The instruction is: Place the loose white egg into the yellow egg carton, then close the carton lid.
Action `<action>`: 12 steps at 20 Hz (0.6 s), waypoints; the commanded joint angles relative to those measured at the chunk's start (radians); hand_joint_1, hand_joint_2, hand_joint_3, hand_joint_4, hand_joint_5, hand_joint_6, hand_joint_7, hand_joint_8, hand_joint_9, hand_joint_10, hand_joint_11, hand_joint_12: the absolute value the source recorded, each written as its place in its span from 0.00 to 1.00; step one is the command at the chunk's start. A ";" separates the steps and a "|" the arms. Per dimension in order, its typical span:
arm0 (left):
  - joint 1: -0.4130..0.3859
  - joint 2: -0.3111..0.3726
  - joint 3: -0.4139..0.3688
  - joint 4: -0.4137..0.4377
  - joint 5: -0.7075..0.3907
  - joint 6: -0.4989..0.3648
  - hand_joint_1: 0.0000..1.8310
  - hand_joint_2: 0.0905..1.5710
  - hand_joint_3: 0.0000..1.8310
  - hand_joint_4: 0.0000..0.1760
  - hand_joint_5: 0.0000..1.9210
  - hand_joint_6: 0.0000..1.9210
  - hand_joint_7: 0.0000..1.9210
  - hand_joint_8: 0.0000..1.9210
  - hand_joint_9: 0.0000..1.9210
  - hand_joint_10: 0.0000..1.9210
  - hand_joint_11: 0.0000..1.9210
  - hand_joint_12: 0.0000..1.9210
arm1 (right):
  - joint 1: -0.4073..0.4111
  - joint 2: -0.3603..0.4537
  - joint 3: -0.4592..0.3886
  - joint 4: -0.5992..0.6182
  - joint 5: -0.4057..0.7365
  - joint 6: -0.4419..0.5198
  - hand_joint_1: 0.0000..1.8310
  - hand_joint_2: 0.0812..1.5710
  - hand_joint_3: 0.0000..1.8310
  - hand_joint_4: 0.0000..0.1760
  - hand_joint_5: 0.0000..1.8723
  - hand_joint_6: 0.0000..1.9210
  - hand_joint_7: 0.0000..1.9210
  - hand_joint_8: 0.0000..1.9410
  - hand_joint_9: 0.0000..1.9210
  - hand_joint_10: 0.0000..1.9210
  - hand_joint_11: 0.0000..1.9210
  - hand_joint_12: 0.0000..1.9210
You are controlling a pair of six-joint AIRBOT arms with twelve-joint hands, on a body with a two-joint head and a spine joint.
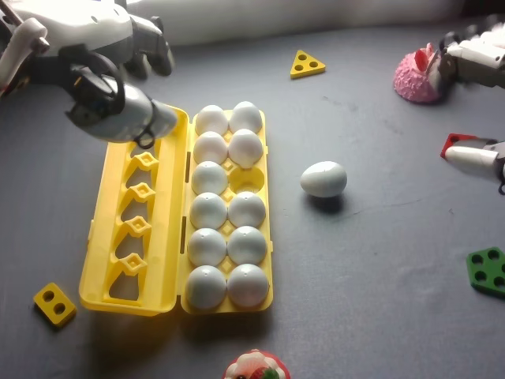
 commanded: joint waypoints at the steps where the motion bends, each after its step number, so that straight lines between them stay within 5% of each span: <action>1: -0.007 0.005 -0.003 0.051 0.038 0.002 0.21 0.81 0.00 0.09 0.15 0.00 0.19 0.00 0.23 0.09 0.04 0.64 | 0.014 0.005 -0.001 -0.009 0.104 -0.005 0.23 0.75 0.00 0.00 0.10 0.12 0.18 0.02 0.08 0.24 0.00 0.61; 2: -0.004 0.007 -0.003 0.051 0.036 0.002 0.22 0.79 0.00 0.15 0.16 0.00 0.19 0.00 0.22 0.04 0.01 0.61 | 0.016 0.004 -0.001 0.011 0.104 -0.013 0.16 0.75 0.00 0.00 0.13 0.11 0.17 0.00 0.07 0.22 0.00 0.56; 4: 0.009 0.014 -0.003 0.051 0.034 0.002 0.25 0.80 0.00 0.08 0.16 0.00 0.18 0.00 0.21 0.02 0.00 0.60 | 0.018 -0.012 0.006 0.027 0.104 -0.018 0.15 0.78 0.01 0.00 0.07 0.07 0.13 0.00 0.03 0.20 0.00 0.29; 9: 0.020 0.037 -0.002 0.050 0.037 0.002 0.32 0.77 0.00 0.18 0.16 0.00 0.17 0.00 0.20 0.01 0.00 0.55 | 0.017 -0.056 0.029 0.044 0.106 -0.018 0.17 0.76 0.00 0.00 0.09 0.06 0.12 0.00 0.03 0.18 0.00 0.25; 10: 0.020 0.043 -0.003 0.047 0.040 0.002 0.27 0.78 0.00 0.22 0.11 0.00 0.13 0.00 0.16 0.00 0.00 0.44 | 0.016 -0.066 0.035 0.049 0.106 -0.018 0.16 0.73 0.00 0.00 0.08 0.04 0.08 0.01 0.02 0.11 0.00 0.12; 12: 0.019 0.056 -0.004 0.046 0.040 0.002 0.25 0.78 0.00 0.23 0.10 0.00 0.11 0.00 0.15 0.00 0.00 0.40 | 0.010 -0.095 0.058 0.079 0.104 -0.018 0.16 0.72 0.00 0.00 0.08 0.03 0.07 0.00 0.02 0.07 0.00 0.02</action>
